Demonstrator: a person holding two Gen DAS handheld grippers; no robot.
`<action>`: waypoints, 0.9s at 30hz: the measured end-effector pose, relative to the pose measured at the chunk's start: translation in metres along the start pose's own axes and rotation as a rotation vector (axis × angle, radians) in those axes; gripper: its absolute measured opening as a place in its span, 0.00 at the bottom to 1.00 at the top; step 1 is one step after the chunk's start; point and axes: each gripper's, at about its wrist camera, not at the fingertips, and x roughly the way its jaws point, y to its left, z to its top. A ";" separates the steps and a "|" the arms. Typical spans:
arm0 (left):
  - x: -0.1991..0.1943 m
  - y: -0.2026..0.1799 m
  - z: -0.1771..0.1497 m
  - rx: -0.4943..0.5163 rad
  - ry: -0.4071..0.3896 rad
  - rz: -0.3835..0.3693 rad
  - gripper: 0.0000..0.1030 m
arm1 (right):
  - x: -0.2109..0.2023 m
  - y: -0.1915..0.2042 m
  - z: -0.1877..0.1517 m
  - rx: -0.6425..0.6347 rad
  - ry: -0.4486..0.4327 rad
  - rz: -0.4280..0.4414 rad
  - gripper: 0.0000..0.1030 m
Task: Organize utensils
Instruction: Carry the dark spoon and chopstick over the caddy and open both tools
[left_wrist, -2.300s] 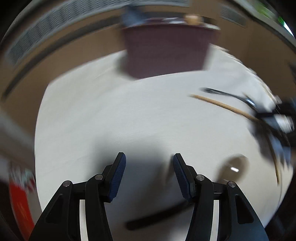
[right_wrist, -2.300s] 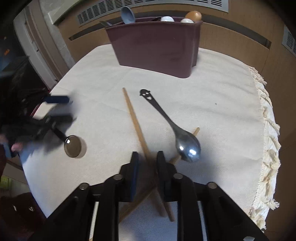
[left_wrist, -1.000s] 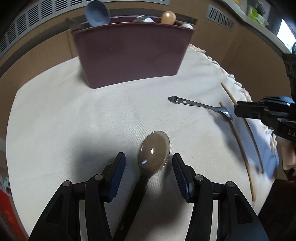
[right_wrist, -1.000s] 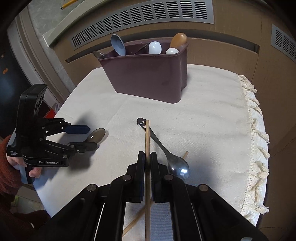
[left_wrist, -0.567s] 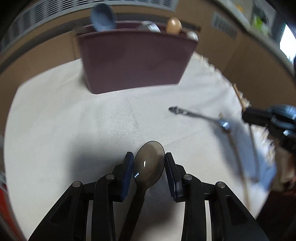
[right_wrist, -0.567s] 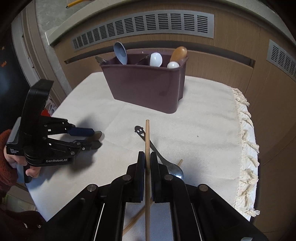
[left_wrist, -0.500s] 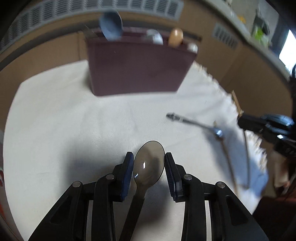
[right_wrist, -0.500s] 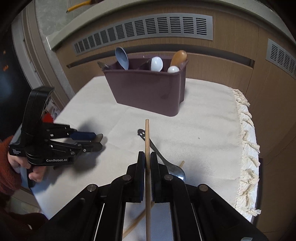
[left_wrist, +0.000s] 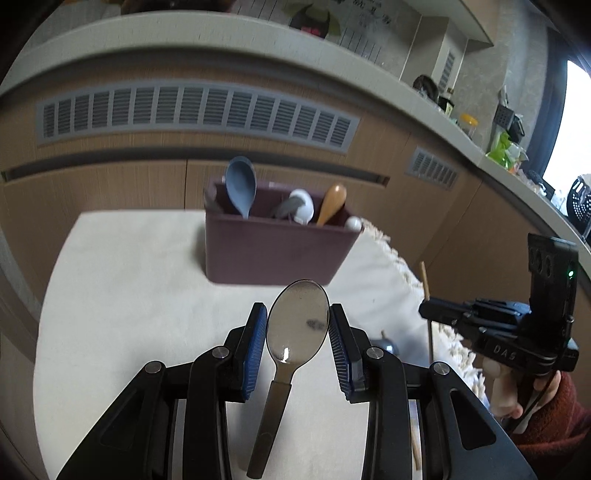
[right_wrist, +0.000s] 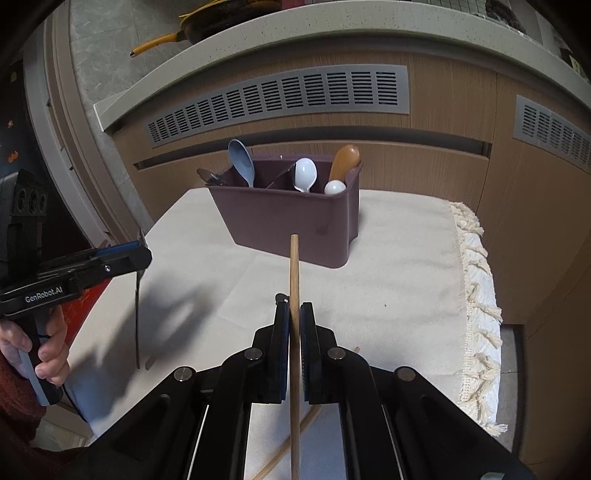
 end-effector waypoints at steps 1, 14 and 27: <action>-0.002 0.000 0.005 -0.005 -0.013 -0.006 0.34 | 0.000 -0.001 0.002 0.004 -0.004 0.003 0.05; -0.054 0.004 0.172 -0.102 -0.560 -0.183 0.34 | -0.092 0.011 0.166 -0.076 -0.453 -0.034 0.05; 0.059 0.047 0.161 -0.190 -0.626 -0.098 0.34 | -0.015 -0.009 0.192 -0.088 -0.353 -0.050 0.05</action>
